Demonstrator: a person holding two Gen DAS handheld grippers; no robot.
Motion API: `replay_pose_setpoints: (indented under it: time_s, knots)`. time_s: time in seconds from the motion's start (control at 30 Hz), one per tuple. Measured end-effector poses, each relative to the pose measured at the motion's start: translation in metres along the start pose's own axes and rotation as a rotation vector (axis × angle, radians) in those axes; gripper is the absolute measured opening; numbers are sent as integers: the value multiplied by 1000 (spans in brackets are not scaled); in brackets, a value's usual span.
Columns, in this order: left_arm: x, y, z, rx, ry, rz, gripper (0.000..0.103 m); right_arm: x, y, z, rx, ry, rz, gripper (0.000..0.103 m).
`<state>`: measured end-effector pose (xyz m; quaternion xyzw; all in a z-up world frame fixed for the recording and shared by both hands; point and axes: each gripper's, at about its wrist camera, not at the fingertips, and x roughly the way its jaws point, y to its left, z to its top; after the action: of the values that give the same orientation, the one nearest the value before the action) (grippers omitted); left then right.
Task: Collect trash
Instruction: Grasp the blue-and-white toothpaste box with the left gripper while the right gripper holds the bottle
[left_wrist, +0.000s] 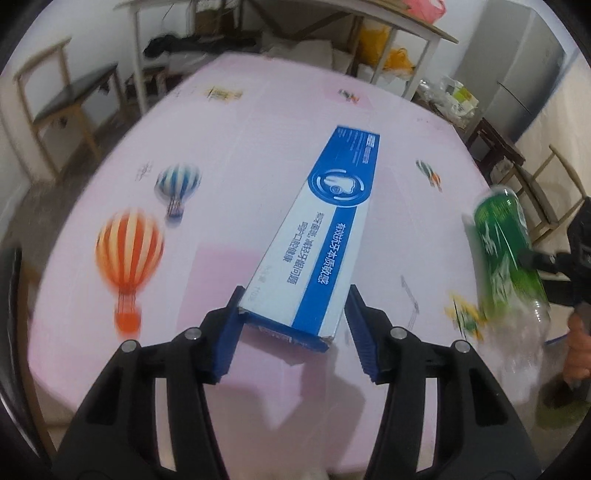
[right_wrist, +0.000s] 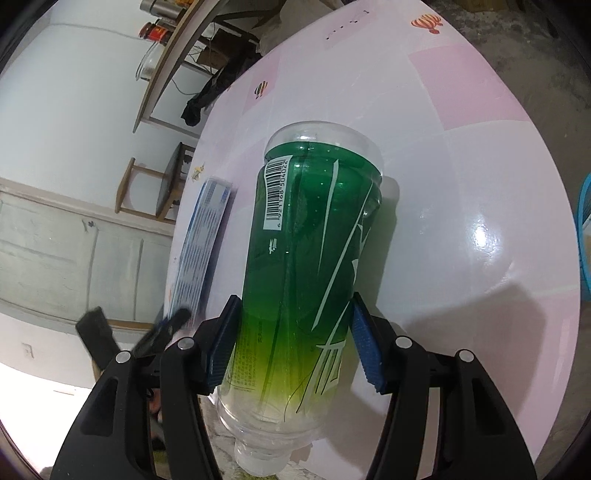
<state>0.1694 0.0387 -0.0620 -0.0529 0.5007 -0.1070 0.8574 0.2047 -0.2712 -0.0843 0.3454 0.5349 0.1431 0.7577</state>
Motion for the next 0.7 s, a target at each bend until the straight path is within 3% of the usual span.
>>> replay_pose_setpoints:
  time_s: [0.1, 0.13, 0.27, 0.47, 0.7]
  knots:
    - [-9, 1, -24, -43, 50, -53, 53, 0, 3, 1, -10, -4, -22, 57]
    - [-13, 0, -29, -49, 58, -72, 58, 0, 4, 1, -14, -6, -31, 57]
    - [-31, -4, -28, -39, 13, -126, 67, -2, 9, 0, -15, -23, -75, 60]
    - [-26, -26, 0, 101, -44, -77, 72, -8, 14, -4, -29, -33, -101, 71]
    - [16, -36, 28, 200, 27, 27, 72, -3, 13, -5, -15, -12, -111, 72]
